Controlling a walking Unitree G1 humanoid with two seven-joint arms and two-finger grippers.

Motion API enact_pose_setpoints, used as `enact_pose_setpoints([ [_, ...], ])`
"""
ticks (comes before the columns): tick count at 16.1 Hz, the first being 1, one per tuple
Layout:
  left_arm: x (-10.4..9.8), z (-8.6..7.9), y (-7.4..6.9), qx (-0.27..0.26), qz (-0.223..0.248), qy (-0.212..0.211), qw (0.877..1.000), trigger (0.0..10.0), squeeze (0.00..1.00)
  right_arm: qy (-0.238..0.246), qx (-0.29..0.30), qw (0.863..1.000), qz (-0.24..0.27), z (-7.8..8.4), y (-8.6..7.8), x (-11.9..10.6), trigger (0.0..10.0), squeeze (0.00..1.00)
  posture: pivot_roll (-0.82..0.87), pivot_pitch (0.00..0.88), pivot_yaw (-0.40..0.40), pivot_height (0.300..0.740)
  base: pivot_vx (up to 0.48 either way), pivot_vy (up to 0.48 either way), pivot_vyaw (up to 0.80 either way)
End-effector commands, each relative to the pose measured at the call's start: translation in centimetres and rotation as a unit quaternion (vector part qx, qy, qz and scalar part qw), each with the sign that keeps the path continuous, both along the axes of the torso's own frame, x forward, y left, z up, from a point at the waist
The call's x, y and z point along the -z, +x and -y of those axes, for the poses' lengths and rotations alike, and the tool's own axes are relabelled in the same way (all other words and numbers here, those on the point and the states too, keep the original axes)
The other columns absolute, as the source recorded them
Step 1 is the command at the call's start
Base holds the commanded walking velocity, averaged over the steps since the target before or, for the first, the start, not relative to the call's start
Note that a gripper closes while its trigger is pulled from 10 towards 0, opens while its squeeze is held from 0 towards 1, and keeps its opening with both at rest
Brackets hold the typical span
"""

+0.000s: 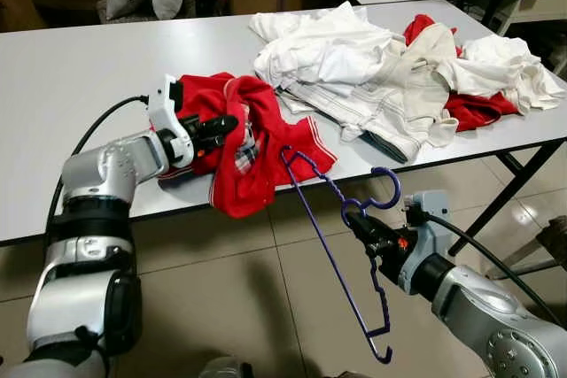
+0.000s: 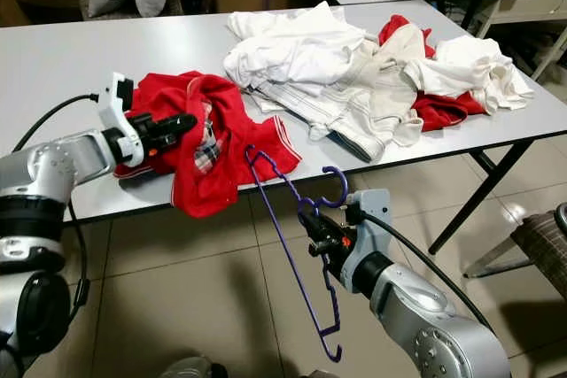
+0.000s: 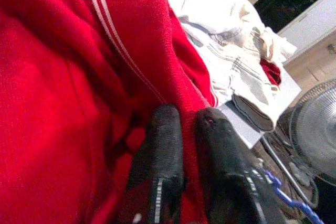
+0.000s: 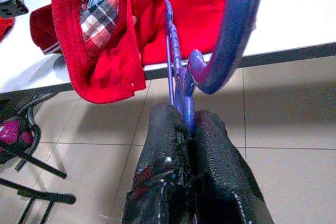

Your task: Hang hanger

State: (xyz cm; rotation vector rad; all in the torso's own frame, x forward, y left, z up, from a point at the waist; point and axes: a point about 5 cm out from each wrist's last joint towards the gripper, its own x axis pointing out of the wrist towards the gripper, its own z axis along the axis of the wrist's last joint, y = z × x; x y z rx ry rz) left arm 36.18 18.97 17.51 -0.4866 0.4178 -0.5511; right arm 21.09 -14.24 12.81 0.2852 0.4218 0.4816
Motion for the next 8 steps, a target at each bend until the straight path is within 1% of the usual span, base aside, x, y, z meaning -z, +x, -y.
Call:
enact_pose_setpoints([
  [1, -0.3, -0.2, -0.3, 0.008, 0.001, -0.006, 1.000, 0.0, 0.00, -0.003, 0.003, 1.000, 0.017, 0.1, 0.1, -0.6, 10.0, 0.00, -0.08, 0.001, 0.024, 0.740, 0.000, 0.000, 0.00],
  [3, -0.3, -0.1, -0.4, 0.009, -0.001, -0.013, 1.000, 0.0, 0.00, -0.003, 0.002, 1.000, 0.017, 0.0, 0.2, -0.6, 10.0, 0.00, -0.08, 0.000, 0.023, 0.740, 0.000, 0.000, 0.00],
  [4, -0.4, 0.0, -0.4, 0.008, -0.001, -0.024, 1.000, 0.0, 0.00, -0.003, 0.002, 1.000, 0.018, -0.1, 0.4, -0.6, 10.0, 0.00, -0.07, 0.000, 0.027, 0.740, 0.000, 0.000, 0.00],
  [6, -1.0, 0.2, -0.3, 0.005, 0.008, -0.040, 0.999, 0.0, 0.00, -0.002, 0.003, 1.000, 0.026, -0.1, 0.8, -0.8, 10.0, 0.00, -0.07, 0.000, 0.029, 0.740, 0.000, 0.000, 0.00],
  [7, -1.2, 0.2, -0.3, 0.006, 0.020, -0.032, 0.999, 0.0, 0.00, -0.002, 0.003, 1.000, 0.028, -0.1, 0.8, -0.9, 10.0, 0.00, -0.07, 0.000, 0.029, 0.740, 0.000, 0.000, 0.00],
  [8, -1.4, 0.1, -0.2, 0.000, 0.047, -0.004, 0.999, 0.0, 0.00, -0.002, 0.001, 0.999, 0.032, -0.1, 0.7, -0.9, 10.0, 0.00, -0.07, 0.000, 0.029, 0.740, 0.000, 0.000, 0.00],
])
